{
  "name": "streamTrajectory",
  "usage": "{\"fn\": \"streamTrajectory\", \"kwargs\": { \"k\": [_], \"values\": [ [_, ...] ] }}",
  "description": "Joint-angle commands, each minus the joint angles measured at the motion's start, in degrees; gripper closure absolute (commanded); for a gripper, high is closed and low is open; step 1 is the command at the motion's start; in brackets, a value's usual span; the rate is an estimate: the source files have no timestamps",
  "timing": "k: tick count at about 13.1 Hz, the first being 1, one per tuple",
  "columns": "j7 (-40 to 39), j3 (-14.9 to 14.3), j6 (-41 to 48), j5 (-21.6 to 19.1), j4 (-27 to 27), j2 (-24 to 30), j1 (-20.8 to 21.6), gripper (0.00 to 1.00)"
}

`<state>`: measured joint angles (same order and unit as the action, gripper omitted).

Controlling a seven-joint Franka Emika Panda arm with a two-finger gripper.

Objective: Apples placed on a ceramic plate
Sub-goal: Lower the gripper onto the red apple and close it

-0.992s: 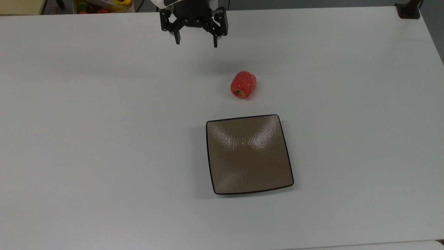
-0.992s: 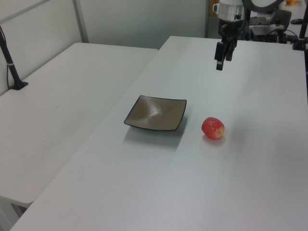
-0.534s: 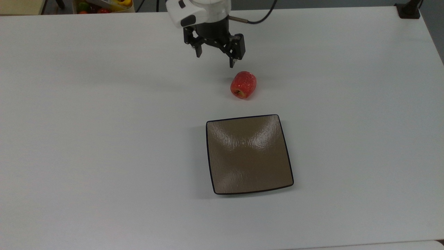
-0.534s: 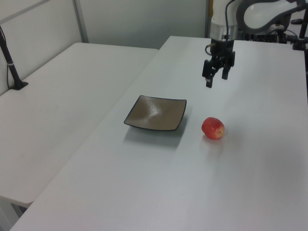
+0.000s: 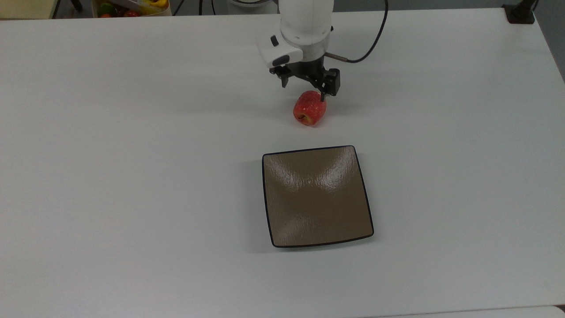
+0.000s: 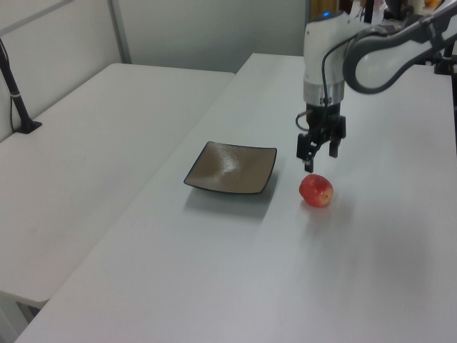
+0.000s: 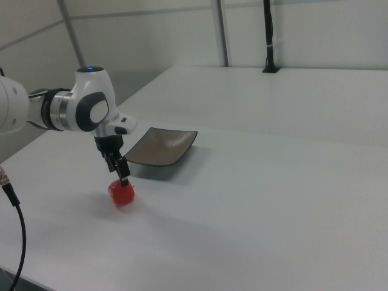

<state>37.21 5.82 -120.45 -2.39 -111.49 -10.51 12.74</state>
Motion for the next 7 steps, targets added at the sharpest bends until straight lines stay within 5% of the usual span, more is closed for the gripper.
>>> {"fn": "streamTrajectory", "kwargs": {
  "k": [1, 4, 5, 7],
  "values": [
    [0.76, -0.28, -2.77, 1.6, -0.48, -3.01, 2.02, 0.0],
    [0.76, -0.28, -3.21, 3.35, -0.31, -4.95, 2.28, 0.0],
    [0.76, -0.28, -3.99, 3.53, -0.48, -5.04, 2.28, 0.07],
    [0.67, -0.28, -4.88, 3.62, -0.48, -5.13, 2.2, 0.41]
  ]
}}
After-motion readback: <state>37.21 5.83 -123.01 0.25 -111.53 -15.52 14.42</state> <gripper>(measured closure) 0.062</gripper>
